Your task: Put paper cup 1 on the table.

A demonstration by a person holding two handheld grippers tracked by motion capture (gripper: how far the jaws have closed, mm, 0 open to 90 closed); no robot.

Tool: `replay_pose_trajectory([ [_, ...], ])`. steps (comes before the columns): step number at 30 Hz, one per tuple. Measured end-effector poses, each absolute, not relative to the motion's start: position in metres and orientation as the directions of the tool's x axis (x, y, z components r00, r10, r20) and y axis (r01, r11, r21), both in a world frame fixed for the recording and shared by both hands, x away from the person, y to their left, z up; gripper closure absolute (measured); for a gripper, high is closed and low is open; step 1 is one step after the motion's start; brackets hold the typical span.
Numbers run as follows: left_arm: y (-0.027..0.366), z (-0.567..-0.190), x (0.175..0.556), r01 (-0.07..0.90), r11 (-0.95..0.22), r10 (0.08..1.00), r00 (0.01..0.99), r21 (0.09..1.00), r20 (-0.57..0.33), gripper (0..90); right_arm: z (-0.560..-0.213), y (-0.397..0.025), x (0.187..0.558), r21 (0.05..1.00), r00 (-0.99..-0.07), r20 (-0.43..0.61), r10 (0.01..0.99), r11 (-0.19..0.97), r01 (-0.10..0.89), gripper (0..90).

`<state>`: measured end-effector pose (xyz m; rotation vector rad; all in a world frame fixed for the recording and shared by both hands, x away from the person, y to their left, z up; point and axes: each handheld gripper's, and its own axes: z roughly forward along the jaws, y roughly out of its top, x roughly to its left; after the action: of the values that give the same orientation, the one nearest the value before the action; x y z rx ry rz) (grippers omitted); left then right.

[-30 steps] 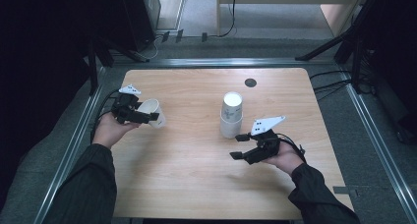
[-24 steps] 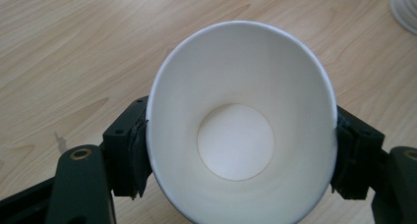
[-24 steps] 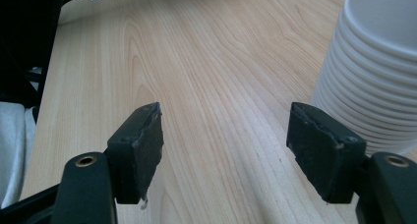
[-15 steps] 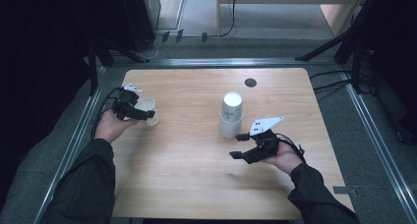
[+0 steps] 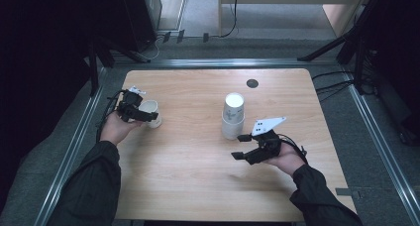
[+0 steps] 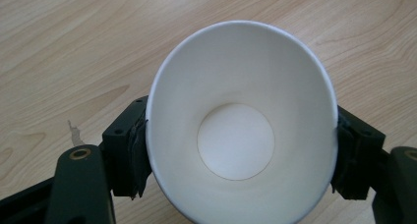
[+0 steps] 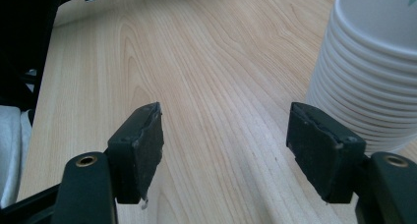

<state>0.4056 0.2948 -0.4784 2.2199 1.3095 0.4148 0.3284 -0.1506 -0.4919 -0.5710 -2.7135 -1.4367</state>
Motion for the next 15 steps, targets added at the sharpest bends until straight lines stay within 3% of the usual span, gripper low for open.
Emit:
replay_pose_trajectory([
  [15, 0.2917, -0.4833, 0.4051, 0.715, -0.41, 0.873, 0.488, 0.567, 0.015, 23.3, -0.492, -0.1503, 0.3289, 0.797, -0.933, 0.189, 0.305, 0.507, 0.327, 30.5],
])
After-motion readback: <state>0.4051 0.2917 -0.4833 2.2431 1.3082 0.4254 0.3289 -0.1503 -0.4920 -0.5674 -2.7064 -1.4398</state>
